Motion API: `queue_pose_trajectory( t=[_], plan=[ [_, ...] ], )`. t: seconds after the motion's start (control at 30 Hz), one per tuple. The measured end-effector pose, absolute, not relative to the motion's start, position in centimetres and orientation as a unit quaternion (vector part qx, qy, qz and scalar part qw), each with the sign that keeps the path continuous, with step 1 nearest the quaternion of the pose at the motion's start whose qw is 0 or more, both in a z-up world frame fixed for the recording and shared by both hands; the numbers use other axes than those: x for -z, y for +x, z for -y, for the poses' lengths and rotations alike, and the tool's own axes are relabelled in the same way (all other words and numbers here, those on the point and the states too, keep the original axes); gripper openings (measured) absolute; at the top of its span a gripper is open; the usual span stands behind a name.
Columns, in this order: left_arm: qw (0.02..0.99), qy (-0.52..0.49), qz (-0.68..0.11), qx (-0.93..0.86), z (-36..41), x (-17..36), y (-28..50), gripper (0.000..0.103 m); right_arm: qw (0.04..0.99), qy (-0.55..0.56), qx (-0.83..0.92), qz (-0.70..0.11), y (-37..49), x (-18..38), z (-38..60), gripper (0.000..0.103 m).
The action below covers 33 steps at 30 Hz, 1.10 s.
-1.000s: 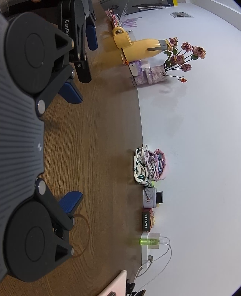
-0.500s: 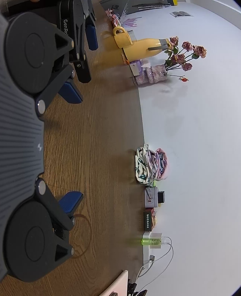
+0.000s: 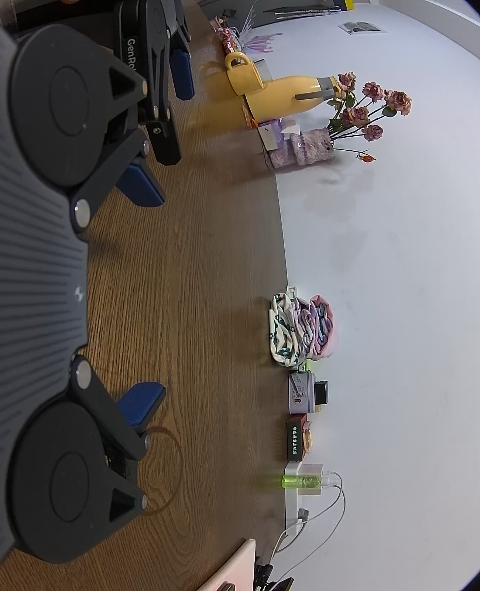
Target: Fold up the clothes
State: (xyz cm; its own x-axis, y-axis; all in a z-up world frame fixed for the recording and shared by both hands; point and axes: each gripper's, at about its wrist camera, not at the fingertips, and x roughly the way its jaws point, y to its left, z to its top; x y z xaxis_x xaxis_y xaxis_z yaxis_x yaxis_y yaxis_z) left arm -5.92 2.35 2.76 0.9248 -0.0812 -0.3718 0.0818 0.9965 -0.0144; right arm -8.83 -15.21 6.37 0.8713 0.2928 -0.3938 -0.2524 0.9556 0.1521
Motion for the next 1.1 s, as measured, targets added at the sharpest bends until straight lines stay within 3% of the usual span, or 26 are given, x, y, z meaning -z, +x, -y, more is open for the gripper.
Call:
queue_pose_trajectory(
  t=[1.1],
  plan=[
    [0.981,0.005,-0.191,0.042,-2.41,-2.74,-5.83,0.103,0.966,0.050,-0.141,-0.213,-8.74,-6.36,15.11,0.103]
  ],
)
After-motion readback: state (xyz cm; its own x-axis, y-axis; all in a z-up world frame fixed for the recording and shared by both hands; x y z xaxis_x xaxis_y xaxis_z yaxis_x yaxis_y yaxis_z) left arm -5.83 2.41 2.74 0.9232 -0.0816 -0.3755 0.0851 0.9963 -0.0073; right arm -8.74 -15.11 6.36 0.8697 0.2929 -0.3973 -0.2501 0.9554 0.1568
